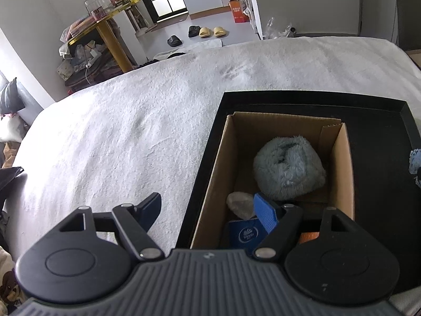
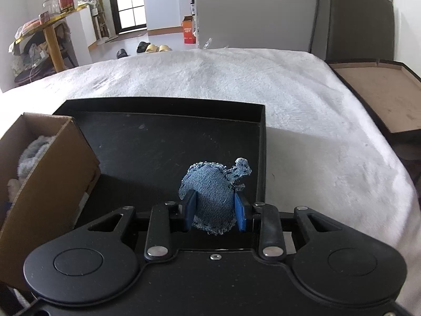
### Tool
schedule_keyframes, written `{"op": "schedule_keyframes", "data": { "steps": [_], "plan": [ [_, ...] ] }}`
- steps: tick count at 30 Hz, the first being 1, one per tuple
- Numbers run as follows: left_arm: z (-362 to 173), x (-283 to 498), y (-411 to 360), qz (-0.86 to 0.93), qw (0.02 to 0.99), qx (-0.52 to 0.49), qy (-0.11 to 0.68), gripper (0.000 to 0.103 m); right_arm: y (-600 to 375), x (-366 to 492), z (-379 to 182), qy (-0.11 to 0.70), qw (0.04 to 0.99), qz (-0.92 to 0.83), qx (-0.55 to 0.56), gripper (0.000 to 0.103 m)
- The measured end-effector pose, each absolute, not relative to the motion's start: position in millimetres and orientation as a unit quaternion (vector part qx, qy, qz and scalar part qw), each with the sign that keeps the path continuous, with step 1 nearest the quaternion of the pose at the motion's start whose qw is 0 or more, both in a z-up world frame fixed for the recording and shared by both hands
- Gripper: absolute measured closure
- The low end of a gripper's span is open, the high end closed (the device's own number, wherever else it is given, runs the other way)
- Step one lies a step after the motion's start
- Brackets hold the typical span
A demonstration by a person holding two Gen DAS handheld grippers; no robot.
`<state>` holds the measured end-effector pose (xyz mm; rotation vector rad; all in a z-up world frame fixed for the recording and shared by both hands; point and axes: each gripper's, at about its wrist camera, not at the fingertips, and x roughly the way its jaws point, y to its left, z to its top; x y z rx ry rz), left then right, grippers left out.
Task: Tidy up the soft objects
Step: 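Carry the denim plush with the right gripper over the box and release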
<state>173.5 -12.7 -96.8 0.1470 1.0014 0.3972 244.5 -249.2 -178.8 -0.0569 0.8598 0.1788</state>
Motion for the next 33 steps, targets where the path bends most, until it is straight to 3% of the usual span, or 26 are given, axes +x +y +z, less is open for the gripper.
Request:
{"op": "schedule_keyframes", "data": {
  "steps": [33],
  "plan": [
    [-61.4, 118.4, 36.8, 0.109, 0.884, -0.031, 0.453, 0.027, -172.9, 166.4, -89.5, 0.38, 0.921, 0.087, -0.019, 0.072]
  ]
}}
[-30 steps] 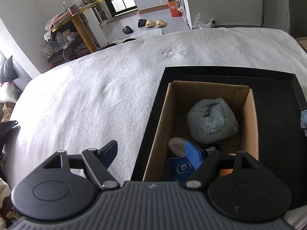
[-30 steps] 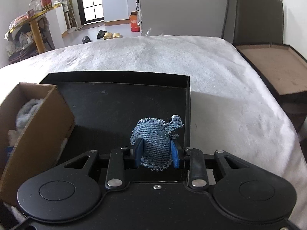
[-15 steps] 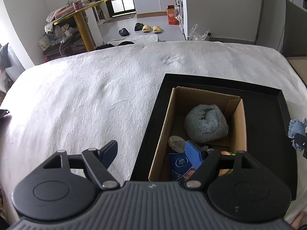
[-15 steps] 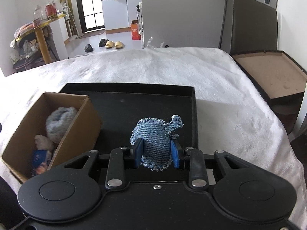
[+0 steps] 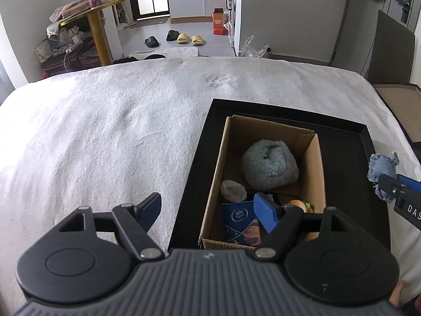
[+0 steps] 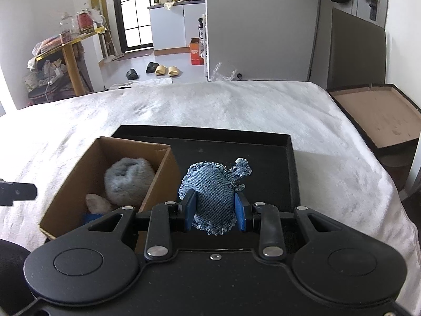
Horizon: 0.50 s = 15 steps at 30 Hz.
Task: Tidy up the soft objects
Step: 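Carry the denim plush with the right gripper over the box and release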
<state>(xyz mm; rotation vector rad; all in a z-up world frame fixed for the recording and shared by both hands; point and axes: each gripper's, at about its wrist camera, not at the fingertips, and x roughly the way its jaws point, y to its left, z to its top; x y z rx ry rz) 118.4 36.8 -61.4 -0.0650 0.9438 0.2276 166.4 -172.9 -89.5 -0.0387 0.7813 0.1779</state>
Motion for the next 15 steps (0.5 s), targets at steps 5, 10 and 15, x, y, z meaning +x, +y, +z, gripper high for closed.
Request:
{"op": "schedule_keyframes", "data": {
  "steps": [5, 10, 15],
  "plan": [
    [-66.4, 116.1, 45.2, 0.099, 0.886, -0.039, 0.451, 0.028, -155.4, 164.6, -85.4, 0.38, 0.92, 0.093, -0.017, 0.072],
    [-76.3, 116.8, 55.0, 0.091, 0.884, -0.056, 0.455, 0.03, -136.3, 163.5, -83.8, 0.38, 0.919, 0.105, -0.026, 0.072],
    [-87.0, 118.5, 63.2, 0.082, 0.882, -0.069, 0.458, 0.031, -115.6, 163.6, -84.9, 0.384, 0.915, 0.12, -0.041, 0.072]
  ]
}}
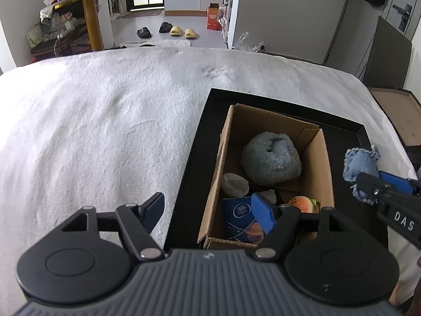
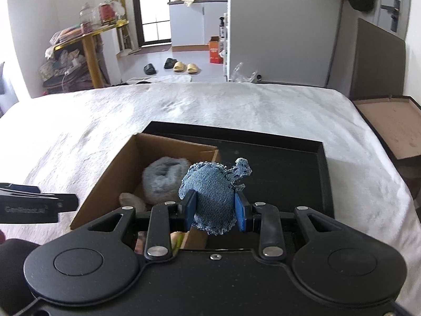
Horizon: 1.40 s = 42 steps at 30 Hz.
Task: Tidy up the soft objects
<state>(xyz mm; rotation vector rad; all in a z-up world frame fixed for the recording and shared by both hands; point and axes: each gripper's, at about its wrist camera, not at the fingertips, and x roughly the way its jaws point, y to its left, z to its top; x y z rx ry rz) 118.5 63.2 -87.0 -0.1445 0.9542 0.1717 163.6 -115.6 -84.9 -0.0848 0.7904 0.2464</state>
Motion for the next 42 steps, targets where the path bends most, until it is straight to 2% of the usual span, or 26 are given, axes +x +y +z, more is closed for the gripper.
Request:
{"op": "schedule_keyframes", "data": {
  "steps": [8, 20, 25, 30, 42],
  "plan": [
    [-110.3, 127.1, 74.8, 0.064, 0.876, -0.097, 0.469, 0.04, -89.9, 164.5, -94.7, 0.394, 0.908, 0.129, -0.057, 0.072],
    [-149.2, 139.3, 87.8, 0.042, 0.853, -0.132, 0.503, 0.082, -64.1, 171.9, -111.3, 0.406, 0.901, 0.131, -0.082, 0.071],
    [-159.0, 138.5, 91.7, 0.036, 0.845, -0.147, 0.513, 0.087, -58.2, 174.6, -117.4, 0.408, 0.899, 0.135, -0.086, 0.07],
    [-156.7, 137.7, 89.8, 0.032, 0.845, -0.146, 0.513, 0.087, -54.1, 175.2, -120.7, 0.405, 0.9, 0.134, -0.091, 0.059],
    [-124.1, 126.0, 86.6, 0.051, 0.857, -0.134, 0.495, 0.086, -79.8, 165.9, -104.9, 0.398, 0.909, 0.116, -0.052, 0.048]
  ]
}}
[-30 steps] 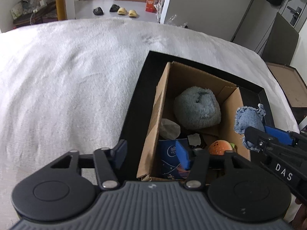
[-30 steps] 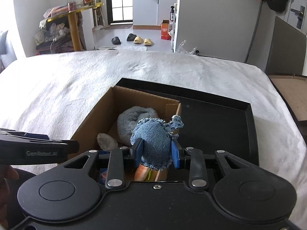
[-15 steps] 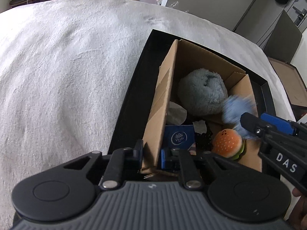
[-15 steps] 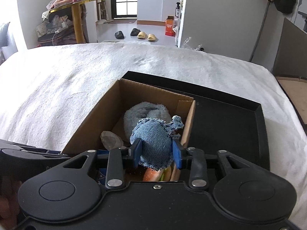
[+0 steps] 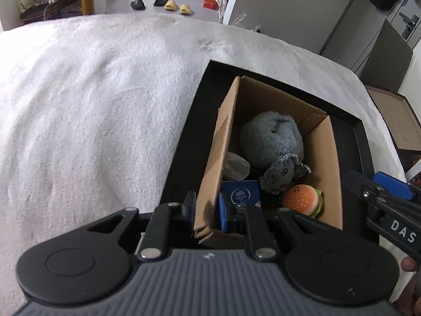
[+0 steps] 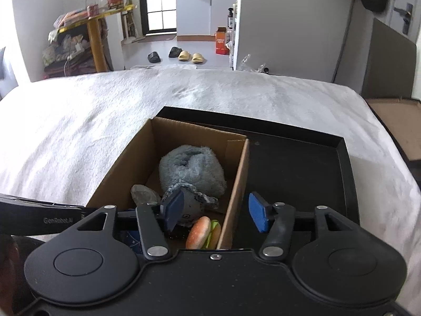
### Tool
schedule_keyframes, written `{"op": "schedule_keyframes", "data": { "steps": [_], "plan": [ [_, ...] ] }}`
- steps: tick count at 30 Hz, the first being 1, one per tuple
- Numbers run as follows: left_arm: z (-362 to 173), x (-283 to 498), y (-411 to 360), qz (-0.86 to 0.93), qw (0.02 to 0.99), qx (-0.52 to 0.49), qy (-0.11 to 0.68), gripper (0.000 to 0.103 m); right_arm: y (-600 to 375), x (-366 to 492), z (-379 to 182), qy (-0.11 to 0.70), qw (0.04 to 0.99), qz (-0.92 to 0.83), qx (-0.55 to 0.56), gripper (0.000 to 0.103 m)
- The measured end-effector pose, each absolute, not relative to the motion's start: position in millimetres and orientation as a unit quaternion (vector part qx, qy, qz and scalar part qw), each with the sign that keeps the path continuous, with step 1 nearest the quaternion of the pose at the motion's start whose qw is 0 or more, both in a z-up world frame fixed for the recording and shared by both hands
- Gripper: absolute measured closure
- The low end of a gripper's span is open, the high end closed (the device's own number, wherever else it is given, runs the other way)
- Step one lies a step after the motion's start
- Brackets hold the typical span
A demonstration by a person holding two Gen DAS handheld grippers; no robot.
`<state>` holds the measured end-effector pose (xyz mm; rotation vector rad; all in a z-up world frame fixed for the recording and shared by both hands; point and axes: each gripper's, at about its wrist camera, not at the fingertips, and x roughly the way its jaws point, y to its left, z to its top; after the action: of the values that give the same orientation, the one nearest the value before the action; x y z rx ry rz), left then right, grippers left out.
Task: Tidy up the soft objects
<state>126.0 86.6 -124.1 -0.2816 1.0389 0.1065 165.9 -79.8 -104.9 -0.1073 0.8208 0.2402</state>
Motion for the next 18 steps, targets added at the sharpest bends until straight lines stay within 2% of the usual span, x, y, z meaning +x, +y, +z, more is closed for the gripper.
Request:
{"op": "schedule_keyframes", "data": {
  "steps": [7, 10, 12, 18],
  "plan": [
    [-95.8, 112.2, 77.8, 0.06, 0.868, -0.115, 0.479, 0.082, -101.6, 152.1, -86.4, 0.385, 0.916, 0.109, -0.016, 0.038],
    [-83.6, 106.1, 73.2, 0.061, 0.871, -0.11, 0.474, 0.072, -113.2, 145.3, -78.8, 0.377, 0.92, 0.104, -0.003, 0.033],
    [-76.8, 103.5, 70.3, 0.062, 0.873, -0.108, 0.472, 0.061, -119.4, 141.5, -74.3, 0.374, 0.922, 0.101, 0.005, 0.031],
    [-56.0, 89.2, 59.4, 0.055, 0.881, -0.094, 0.46, 0.046, -140.2, 128.6, -63.9, 0.366, 0.925, 0.095, 0.03, 0.023]
  ]
}}
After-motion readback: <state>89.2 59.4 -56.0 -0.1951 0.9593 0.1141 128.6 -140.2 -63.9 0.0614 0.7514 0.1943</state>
